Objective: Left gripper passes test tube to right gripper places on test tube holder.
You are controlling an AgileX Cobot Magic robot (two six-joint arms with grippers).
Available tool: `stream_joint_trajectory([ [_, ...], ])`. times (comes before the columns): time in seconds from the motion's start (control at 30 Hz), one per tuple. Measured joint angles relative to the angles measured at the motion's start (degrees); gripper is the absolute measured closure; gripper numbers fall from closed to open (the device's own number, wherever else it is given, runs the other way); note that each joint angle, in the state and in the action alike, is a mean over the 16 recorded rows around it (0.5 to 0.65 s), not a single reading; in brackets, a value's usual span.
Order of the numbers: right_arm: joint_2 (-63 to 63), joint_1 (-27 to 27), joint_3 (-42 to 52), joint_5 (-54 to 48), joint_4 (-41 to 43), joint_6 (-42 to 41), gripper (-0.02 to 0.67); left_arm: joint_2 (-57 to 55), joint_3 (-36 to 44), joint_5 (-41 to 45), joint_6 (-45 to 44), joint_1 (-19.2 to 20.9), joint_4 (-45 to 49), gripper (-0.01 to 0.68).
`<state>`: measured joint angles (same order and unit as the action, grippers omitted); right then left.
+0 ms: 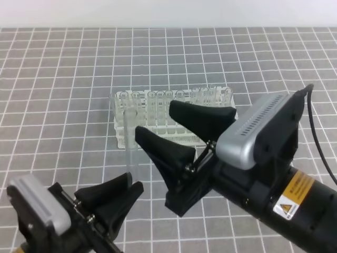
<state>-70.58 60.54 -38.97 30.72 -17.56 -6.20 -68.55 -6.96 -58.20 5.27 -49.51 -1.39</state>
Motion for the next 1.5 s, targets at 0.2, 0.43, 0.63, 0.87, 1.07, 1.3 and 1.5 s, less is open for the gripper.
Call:
stream_joint_trajectory([
  [0.2, -2.0, 0.0, 0.0, 2.6, 4.1, 4.2, 0.602, -5.9, 2.6, -9.9, 1.3, 0.0, 1.5, 0.669],
  [0.43, -4.0, 0.0, 0.0, 4.4, 5.9, 6.8, 0.602, -11.2, 3.9, -14.8, 3.0, 0.0, 3.0, 0.669],
  [0.63, -4.3, 0.0, 0.0, 4.7, 6.2, 7.5, 0.602, -12.8, 3.9, -14.0, 3.7, 0.0, 3.3, 0.667],
  [0.87, -3.1, 0.0, 0.0, 4.5, 6.1, 7.4, 0.602, -11.8, 3.9, -14.9, 3.5, 0.0, 1.6, 0.668],
  [1.07, -2.0, 0.0, 0.0, 4.4, 6.1, 7.4, 0.601, -10.2, 3.9, -15.9, 3.5, 0.0, 0.3, 0.669],
  [1.3, -2.1, 0.0, 0.0, 4.9, 6.1, 7.4, 0.596, -8.4, 3.9, -16.8, 3.5, 0.1, 0.3, 0.670],
  [1.5, -3.7, 0.0, 0.0, 5.9, 5.9, 7.5, 0.589, -8.0, 3.9, -15.9, 3.6, 0.0, 1.1, 0.669],
])
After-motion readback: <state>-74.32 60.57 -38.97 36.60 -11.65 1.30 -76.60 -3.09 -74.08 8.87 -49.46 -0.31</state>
